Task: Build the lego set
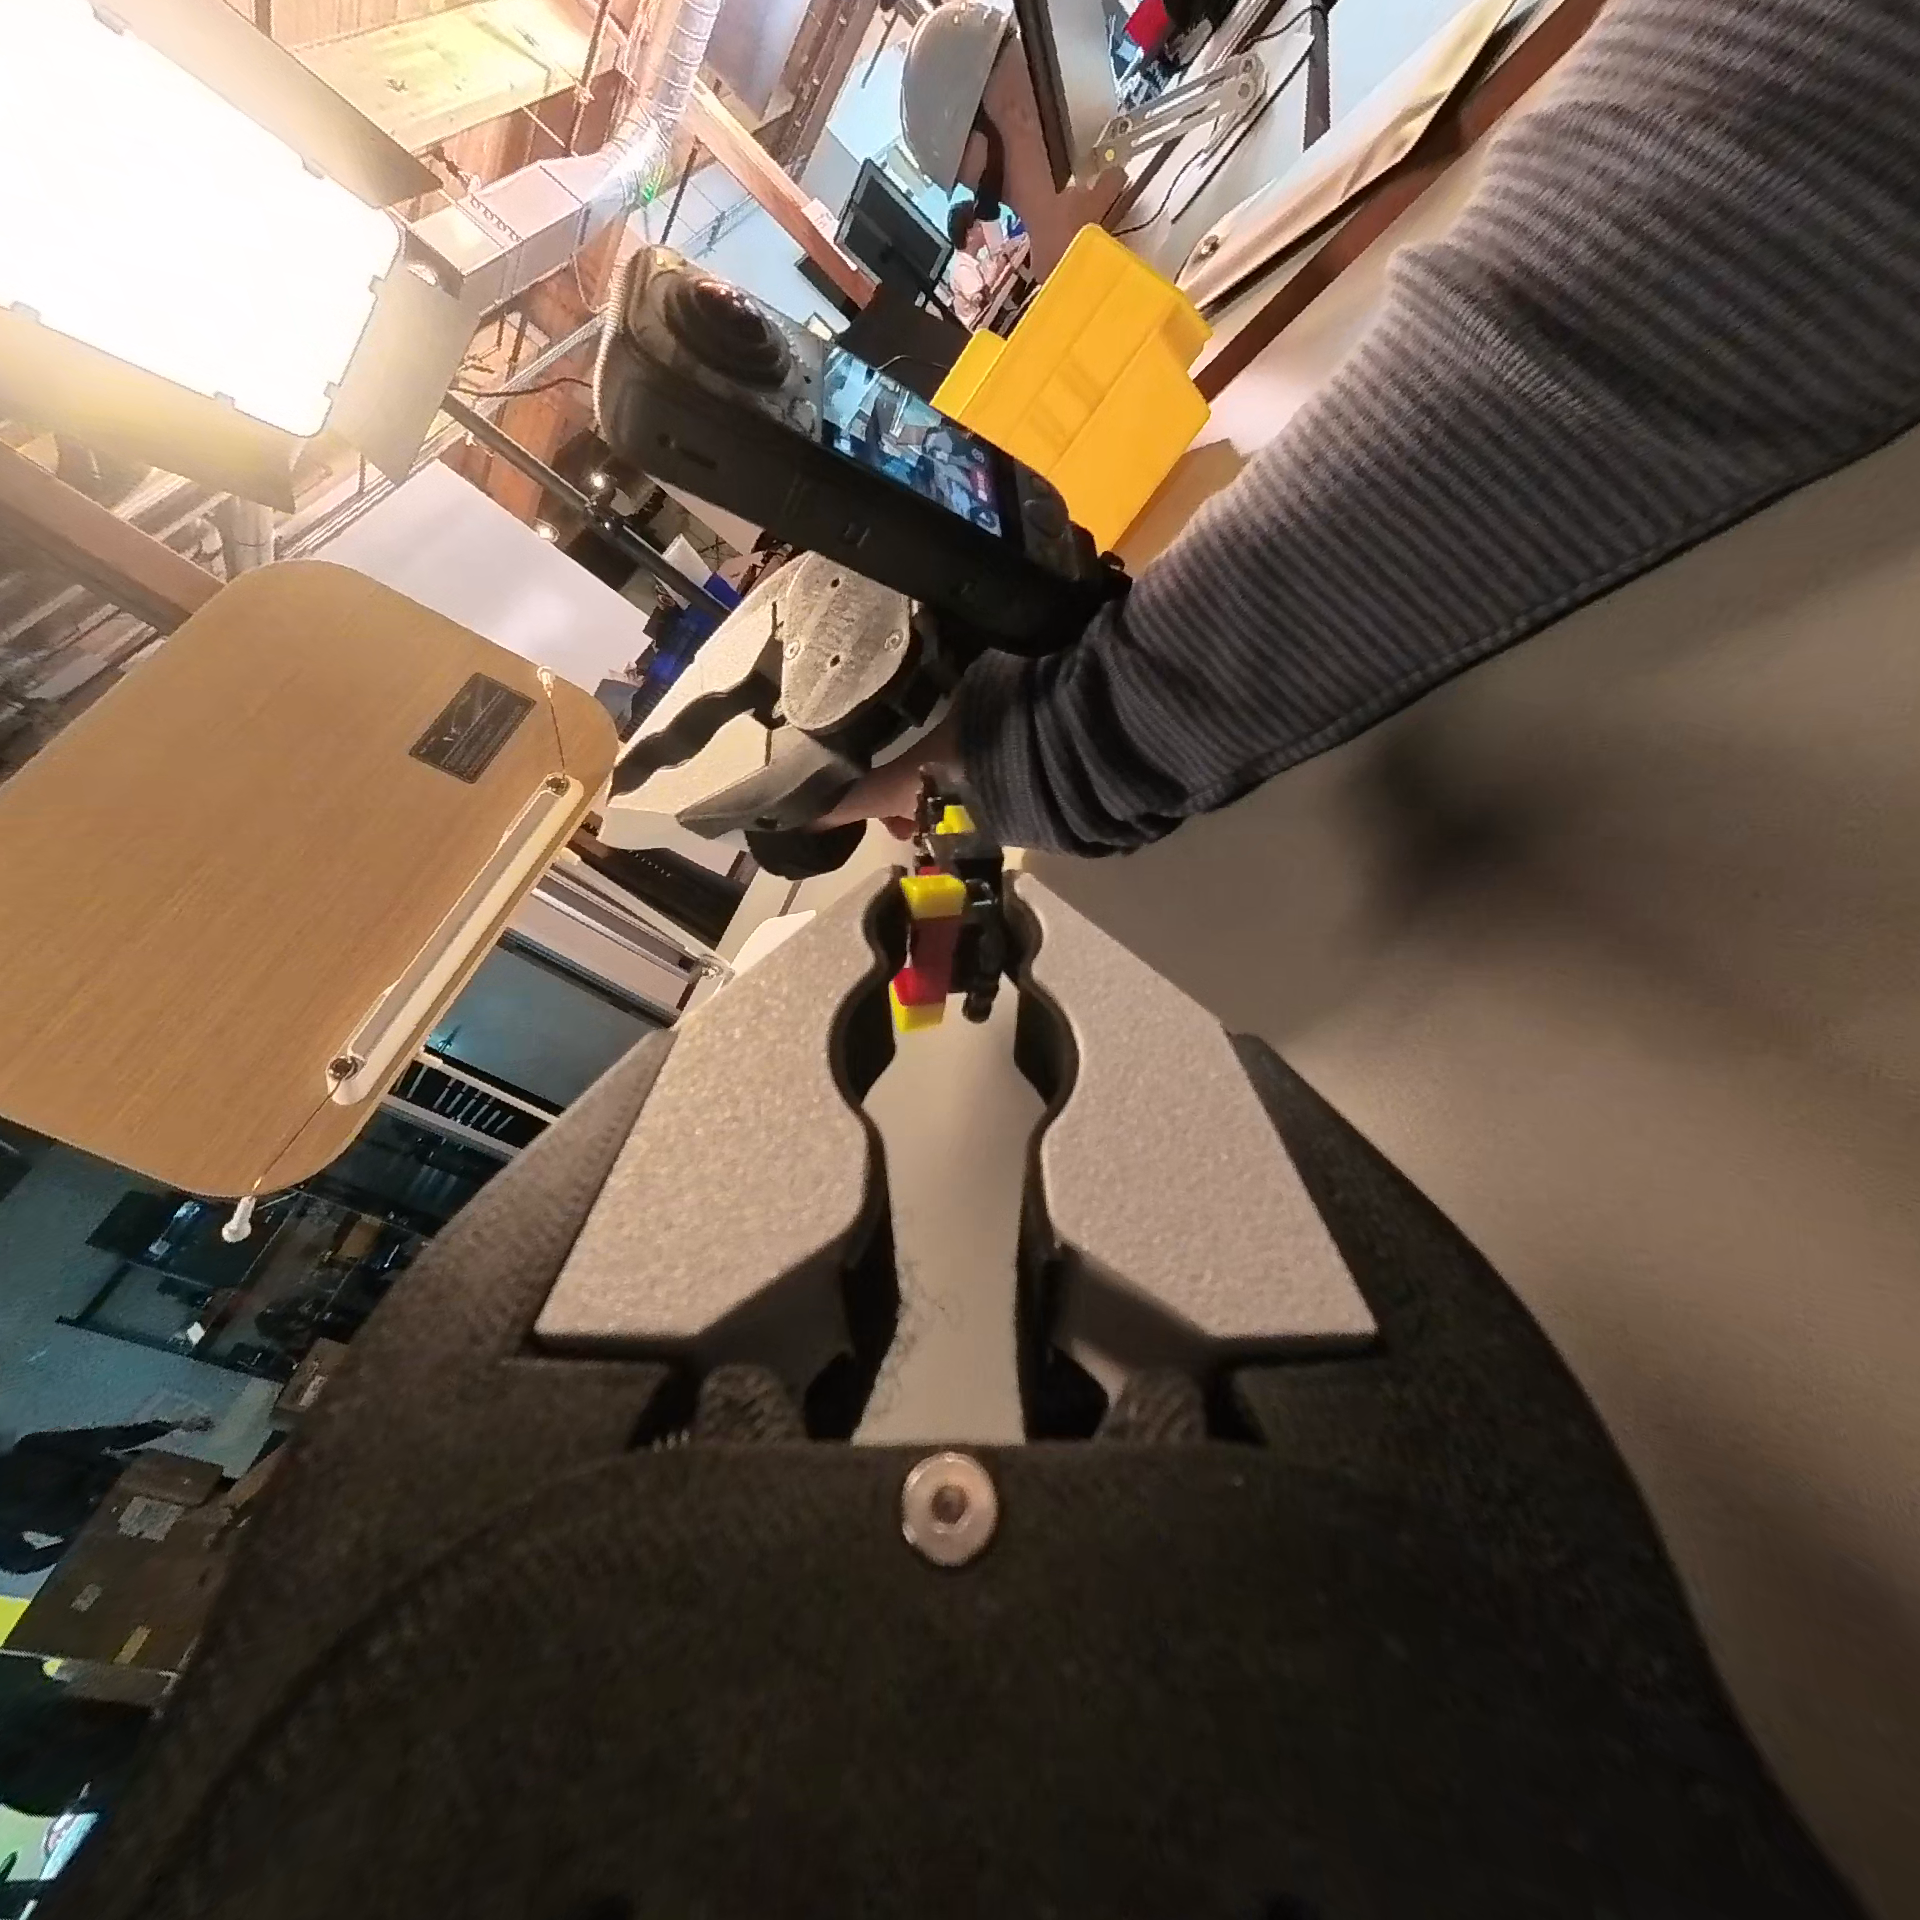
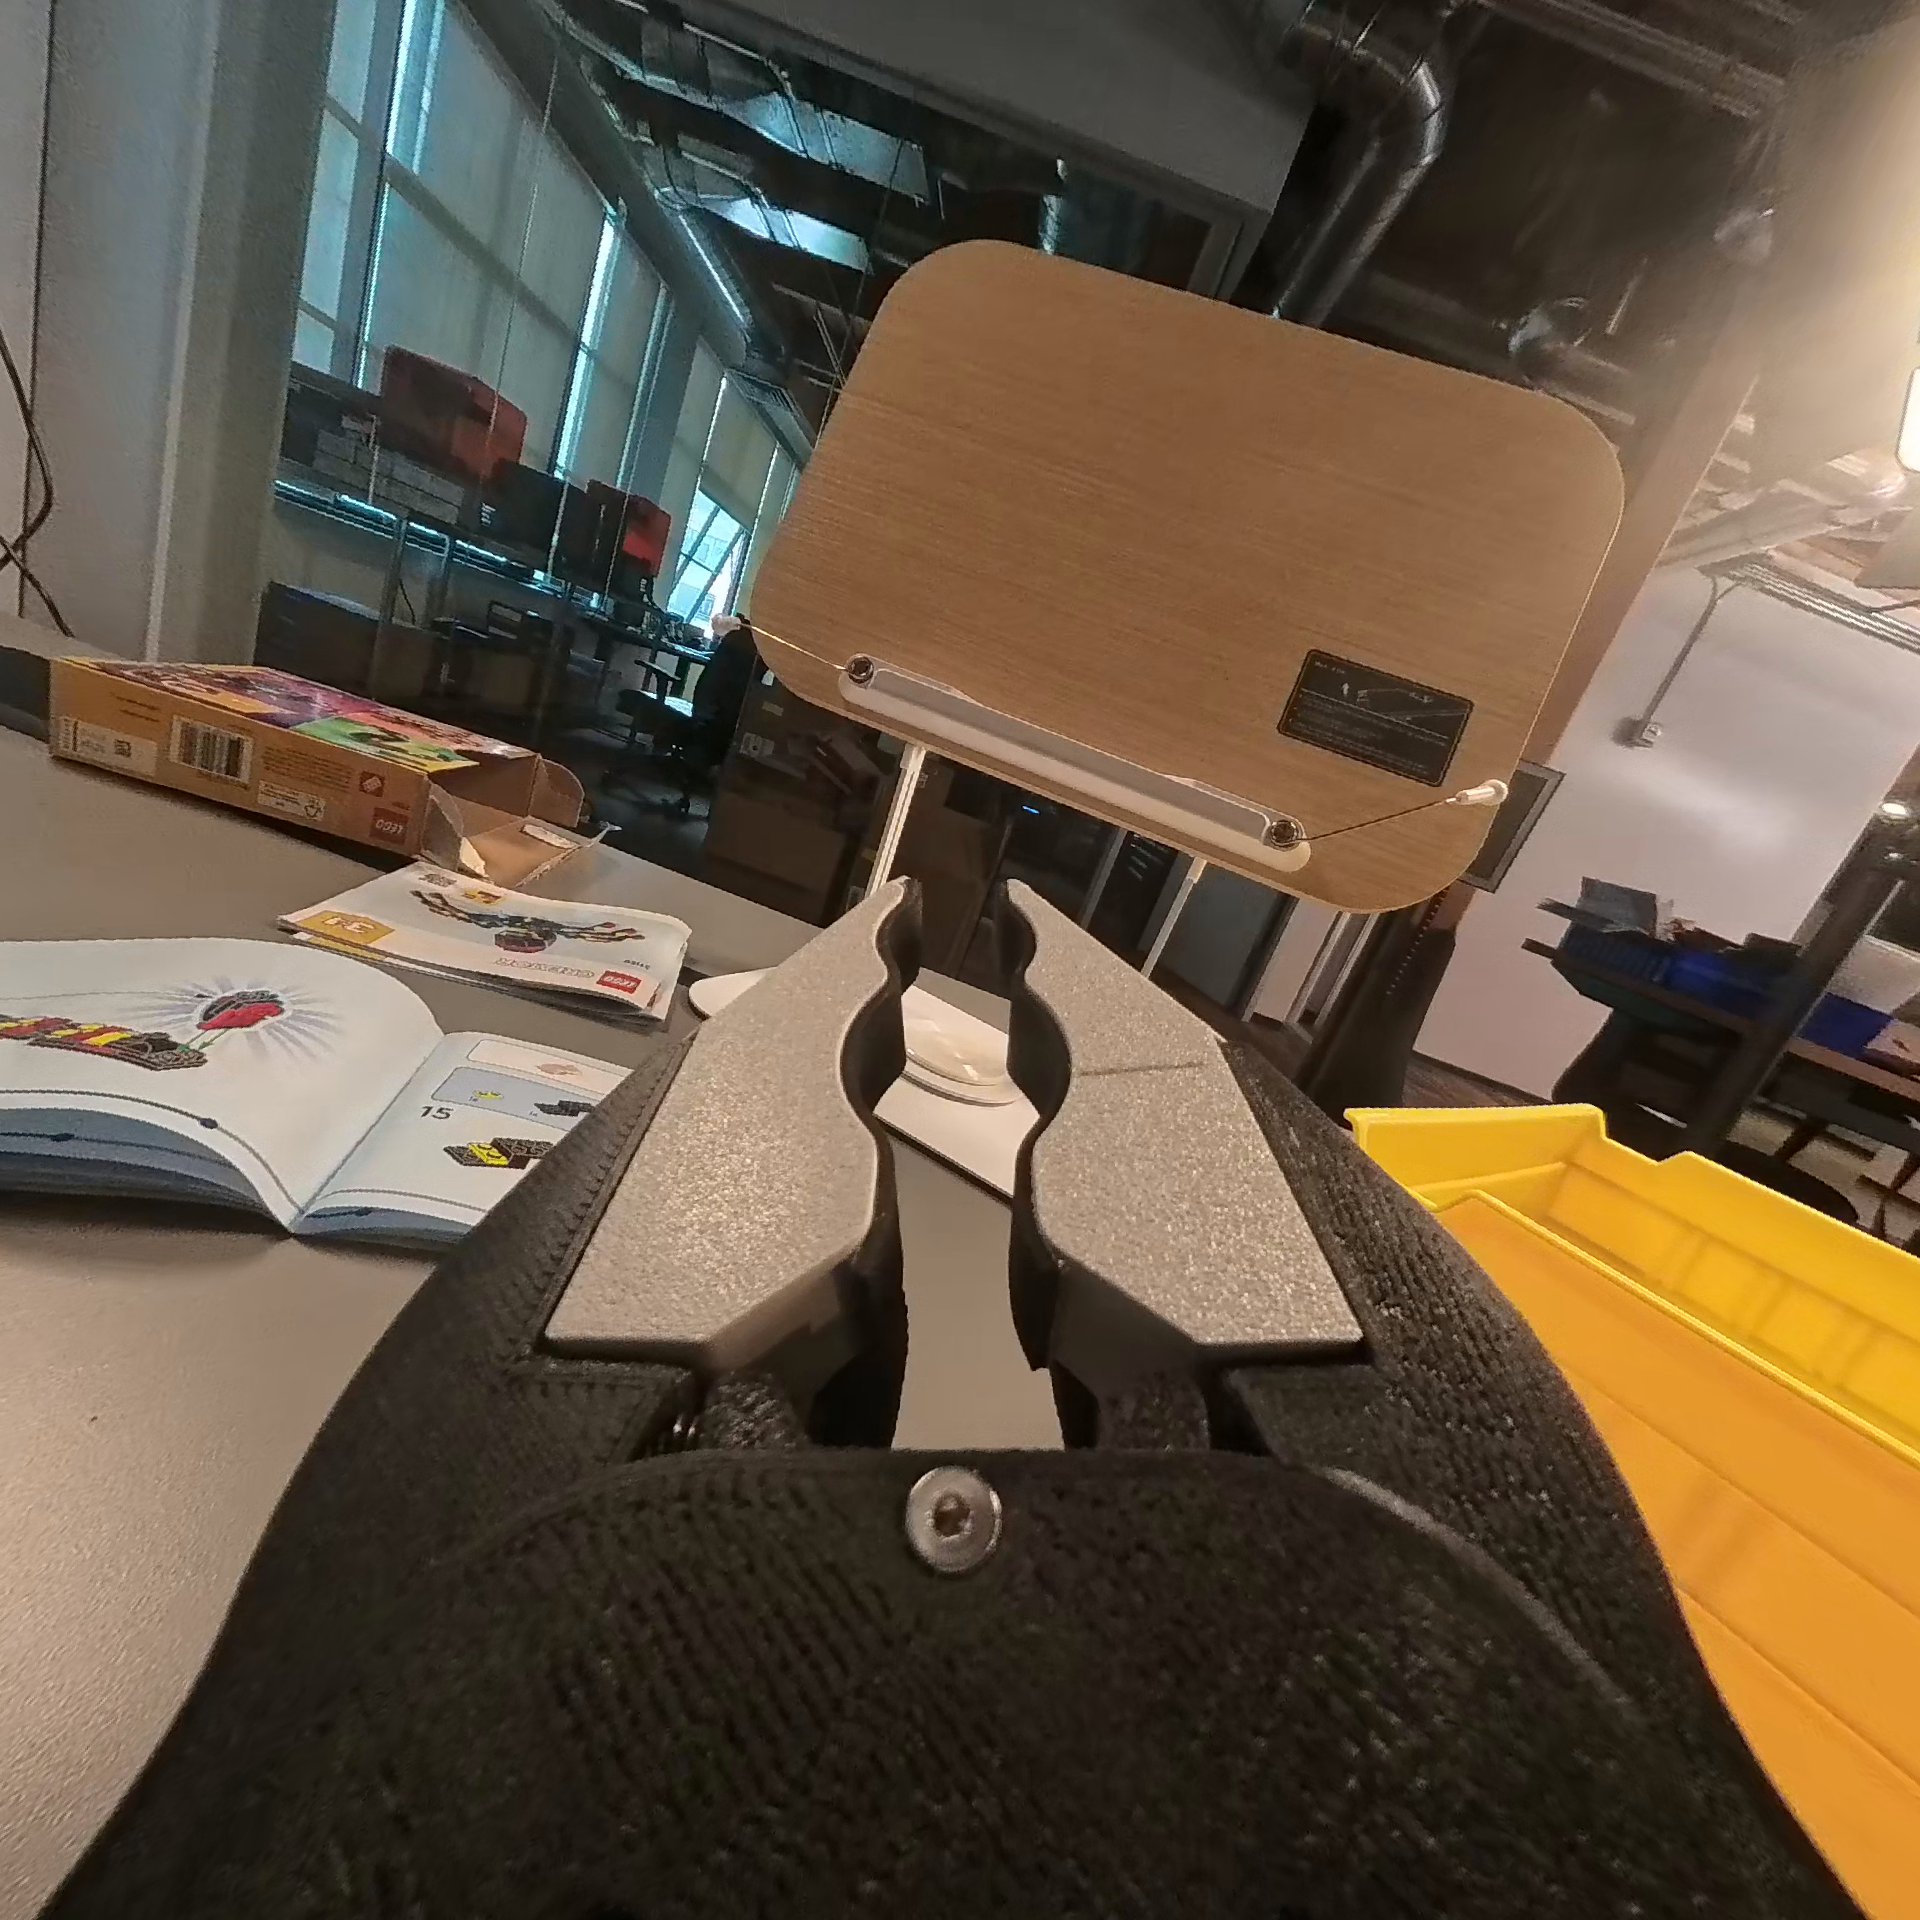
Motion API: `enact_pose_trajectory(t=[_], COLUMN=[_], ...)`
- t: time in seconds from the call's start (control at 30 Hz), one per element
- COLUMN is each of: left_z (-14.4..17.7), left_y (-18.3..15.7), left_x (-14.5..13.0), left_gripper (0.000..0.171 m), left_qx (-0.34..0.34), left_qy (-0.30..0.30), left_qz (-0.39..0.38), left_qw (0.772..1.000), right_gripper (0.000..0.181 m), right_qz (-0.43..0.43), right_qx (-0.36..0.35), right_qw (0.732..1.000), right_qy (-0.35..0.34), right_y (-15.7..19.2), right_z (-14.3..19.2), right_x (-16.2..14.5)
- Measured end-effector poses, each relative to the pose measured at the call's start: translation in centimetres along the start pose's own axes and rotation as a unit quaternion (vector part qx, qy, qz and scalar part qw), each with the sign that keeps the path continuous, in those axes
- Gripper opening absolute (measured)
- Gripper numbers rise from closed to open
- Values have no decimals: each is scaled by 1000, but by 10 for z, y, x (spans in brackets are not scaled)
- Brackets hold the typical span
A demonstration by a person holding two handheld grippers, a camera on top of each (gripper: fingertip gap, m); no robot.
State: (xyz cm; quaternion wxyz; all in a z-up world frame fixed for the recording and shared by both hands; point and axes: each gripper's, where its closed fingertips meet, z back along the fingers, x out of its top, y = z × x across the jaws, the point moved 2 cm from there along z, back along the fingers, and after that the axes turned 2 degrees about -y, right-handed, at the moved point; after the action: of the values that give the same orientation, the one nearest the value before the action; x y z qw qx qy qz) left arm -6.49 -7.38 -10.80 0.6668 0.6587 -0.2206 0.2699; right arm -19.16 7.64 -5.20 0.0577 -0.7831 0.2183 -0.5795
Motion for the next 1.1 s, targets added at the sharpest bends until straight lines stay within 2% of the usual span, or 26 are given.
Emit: enact_pose_trajectory(t=[1.1], left_z=[1], left_y=[3], left_x=[0], left_gripper=[15], left_qx=[10], left_qy=[-3], left_qz=[2], left_qw=[1000], right_gripper=[12], right_qz=[-4], right_qx=[0], right_qw=[1000], right_qy=[-1], right_y=[-2], right_z=[0], right_x=[-1])
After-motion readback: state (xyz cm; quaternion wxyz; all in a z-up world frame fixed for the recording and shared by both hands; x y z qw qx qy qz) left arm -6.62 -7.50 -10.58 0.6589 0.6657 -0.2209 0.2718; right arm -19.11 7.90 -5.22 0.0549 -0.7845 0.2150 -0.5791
